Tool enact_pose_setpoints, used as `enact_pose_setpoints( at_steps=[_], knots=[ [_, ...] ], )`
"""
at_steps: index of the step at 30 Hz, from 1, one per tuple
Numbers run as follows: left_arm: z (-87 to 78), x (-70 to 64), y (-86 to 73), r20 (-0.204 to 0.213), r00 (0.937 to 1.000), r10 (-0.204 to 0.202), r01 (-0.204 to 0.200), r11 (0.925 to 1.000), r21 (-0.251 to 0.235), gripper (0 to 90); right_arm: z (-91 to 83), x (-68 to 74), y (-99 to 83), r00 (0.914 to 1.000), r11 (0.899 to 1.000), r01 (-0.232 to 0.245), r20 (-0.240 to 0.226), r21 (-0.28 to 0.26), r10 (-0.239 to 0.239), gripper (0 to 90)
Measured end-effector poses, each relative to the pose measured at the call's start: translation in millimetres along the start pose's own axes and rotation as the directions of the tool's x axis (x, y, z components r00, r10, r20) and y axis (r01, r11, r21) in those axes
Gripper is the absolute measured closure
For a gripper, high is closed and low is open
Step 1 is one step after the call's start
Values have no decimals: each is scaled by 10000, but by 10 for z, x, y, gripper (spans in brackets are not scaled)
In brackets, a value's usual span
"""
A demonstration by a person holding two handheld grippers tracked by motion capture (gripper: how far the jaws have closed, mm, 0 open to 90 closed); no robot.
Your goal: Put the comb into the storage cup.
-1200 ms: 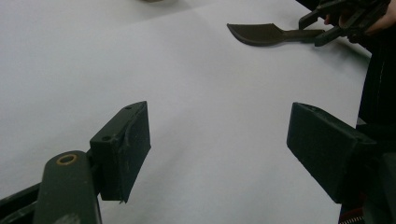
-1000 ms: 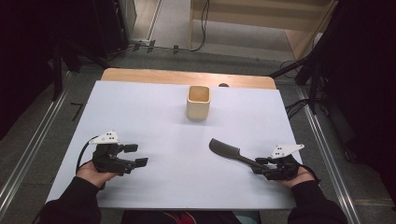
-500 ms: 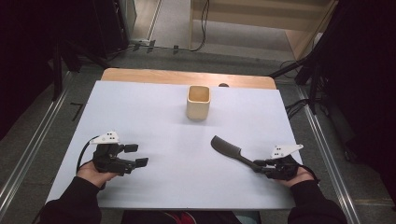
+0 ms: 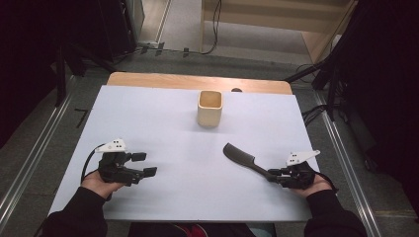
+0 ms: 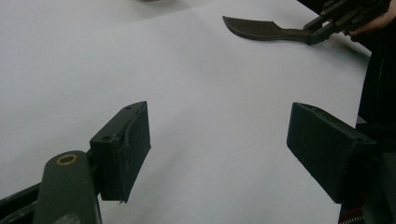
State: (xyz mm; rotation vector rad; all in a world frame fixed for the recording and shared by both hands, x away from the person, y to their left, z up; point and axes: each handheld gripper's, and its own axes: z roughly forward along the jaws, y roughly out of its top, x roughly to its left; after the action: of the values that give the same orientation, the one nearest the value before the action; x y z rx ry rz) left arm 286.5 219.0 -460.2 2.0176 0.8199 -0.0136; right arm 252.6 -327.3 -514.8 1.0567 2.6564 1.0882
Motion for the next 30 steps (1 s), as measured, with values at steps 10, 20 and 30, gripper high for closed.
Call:
enact_pose_setpoints(
  at_steps=[10, 20, 30],
  knots=[
    [3, 0, -1, -3, 10000, -7, 7, 10000, -11, 219, -43, 15, 34, 10000, 10000, -51, -21, -73, 51, 703],
    [6, 10, 3, 19, 10000, -9, 9, 10000, -3, 220, -127, 26, 83, 9991, 9982, -423, -21, -424, 423, 704],
    [24, 7, 13, 44, 10000, 1, -1, 10000, 58, 220, -214, 38, 190, 9947, 9917, -1013, 103, -787, 1025, 704]
  ],
)
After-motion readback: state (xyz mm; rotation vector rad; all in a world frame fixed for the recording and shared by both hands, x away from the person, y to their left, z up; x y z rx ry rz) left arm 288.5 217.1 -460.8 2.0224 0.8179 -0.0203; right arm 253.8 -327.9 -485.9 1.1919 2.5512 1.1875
